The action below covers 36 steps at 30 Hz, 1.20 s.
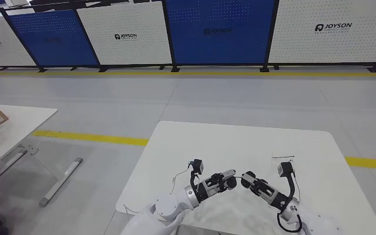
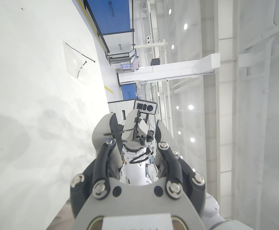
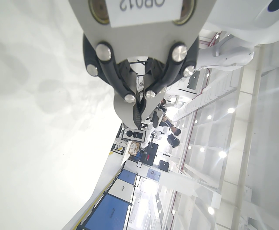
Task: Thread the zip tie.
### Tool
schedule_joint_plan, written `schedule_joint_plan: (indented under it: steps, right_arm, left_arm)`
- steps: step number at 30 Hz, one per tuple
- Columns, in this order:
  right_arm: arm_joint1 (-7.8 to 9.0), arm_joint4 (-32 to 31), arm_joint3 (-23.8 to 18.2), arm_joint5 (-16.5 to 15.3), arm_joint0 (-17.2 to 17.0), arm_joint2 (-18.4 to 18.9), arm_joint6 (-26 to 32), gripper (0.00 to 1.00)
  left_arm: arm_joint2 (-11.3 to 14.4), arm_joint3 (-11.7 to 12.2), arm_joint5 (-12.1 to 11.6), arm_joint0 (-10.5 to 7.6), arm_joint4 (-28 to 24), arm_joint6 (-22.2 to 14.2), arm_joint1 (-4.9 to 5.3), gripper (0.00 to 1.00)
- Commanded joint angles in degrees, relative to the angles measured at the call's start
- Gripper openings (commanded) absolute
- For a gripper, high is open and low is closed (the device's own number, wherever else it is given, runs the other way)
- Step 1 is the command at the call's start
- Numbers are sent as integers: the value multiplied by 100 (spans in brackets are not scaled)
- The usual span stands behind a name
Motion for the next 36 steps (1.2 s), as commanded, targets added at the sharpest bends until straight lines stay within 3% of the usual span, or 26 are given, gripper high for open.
schedule_joint_plan:
  steps: [1,2,15,16,17,18,24,27,31,36]
  right_arm:
    - [0,0,0,0,0,0,0,0]
    - [0,0,0,0,0,0,0,0]
    - [-1,0,-4,5,-3,-1,-21,0]
    - [-6,2,-34,19,-20,-5,-93,30]
    - [-7,1,-48,28,-30,0,-121,96]
    - [-7,16,-60,39,-42,18,-152,100]
    - [34,217,-141,-75,-220,300,-79,100]
    - [87,447,-198,-237,-446,633,56,100]
    - [148,696,-209,-309,-672,978,364,100]
    - [148,696,-209,-309,-672,978,364,100]
  left_arm:
    - [-3,1,2,0,-1,7,0,5]
    - [-4,2,6,-2,10,16,1,0]
    - [29,-89,29,40,121,-52,15,0]
    - [22,-111,46,51,124,-40,18,0]
    - [13,-127,69,64,109,-11,19,0]
    - [1,-154,112,78,78,33,20,0]
    - [-151,-389,430,209,-140,206,48,0]
    - [-228,-570,805,298,8,297,85,0]
    - [-265,-799,1455,390,-81,86,129,0]
    - [-265,-799,1455,390,-81,86,129,0]
